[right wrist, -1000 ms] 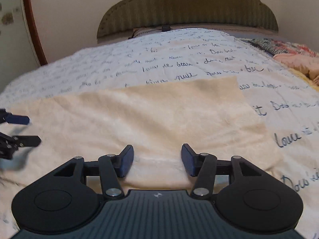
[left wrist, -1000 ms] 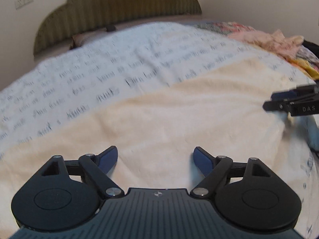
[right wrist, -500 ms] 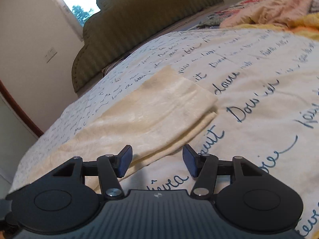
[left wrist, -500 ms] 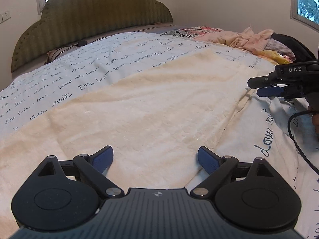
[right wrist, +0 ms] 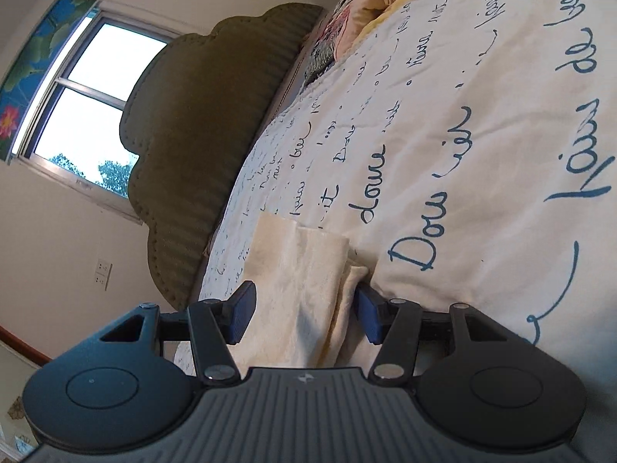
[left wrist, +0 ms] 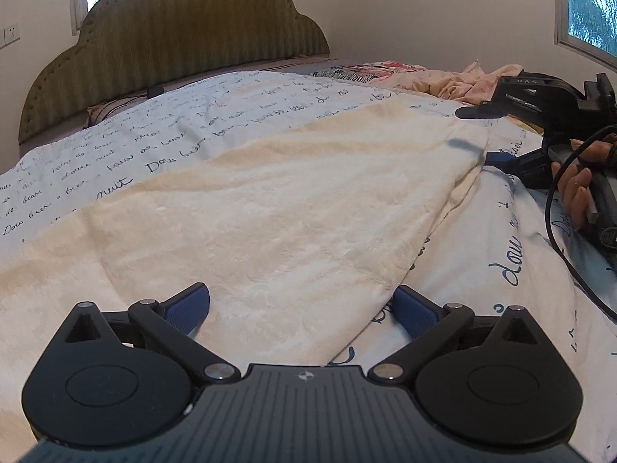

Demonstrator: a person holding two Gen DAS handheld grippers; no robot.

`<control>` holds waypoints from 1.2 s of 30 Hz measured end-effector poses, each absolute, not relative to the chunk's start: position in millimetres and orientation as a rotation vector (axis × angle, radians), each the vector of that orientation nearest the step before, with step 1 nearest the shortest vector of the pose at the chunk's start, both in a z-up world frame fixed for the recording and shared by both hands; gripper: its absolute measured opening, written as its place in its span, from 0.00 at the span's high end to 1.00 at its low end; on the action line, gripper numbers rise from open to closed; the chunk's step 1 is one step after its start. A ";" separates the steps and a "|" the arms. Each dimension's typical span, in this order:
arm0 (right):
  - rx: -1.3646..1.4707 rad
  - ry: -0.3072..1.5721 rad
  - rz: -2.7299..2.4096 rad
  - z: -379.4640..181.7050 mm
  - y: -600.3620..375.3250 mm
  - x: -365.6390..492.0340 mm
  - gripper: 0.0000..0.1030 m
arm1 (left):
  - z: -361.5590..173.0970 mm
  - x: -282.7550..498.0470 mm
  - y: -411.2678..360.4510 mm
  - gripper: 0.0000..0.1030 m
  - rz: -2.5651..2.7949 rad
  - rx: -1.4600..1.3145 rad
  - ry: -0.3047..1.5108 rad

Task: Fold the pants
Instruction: 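Grasp the folded pants corner again with the right gripper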

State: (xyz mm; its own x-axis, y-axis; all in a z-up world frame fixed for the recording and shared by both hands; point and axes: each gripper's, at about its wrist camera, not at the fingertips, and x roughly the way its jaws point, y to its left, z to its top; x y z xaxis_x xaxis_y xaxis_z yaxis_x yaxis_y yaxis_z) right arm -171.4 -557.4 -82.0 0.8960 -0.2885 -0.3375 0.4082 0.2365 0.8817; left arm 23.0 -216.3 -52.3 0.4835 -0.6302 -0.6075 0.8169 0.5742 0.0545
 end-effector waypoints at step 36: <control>0.431 0.296 0.105 28.9 -344.7 -49.1 0.83 | -41.5 161.2 -104.3 0.00 -1.008 -1.077 0.959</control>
State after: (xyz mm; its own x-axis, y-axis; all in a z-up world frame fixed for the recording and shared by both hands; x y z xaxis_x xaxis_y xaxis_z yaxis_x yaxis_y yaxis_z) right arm -49.1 -344.7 28.9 0.9519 0.1620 -0.2600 -0.0374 0.9039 0.4261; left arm 161.2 -104.3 -41.5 0.2571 -0.9590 -0.1192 0.1664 0.1655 -0.9721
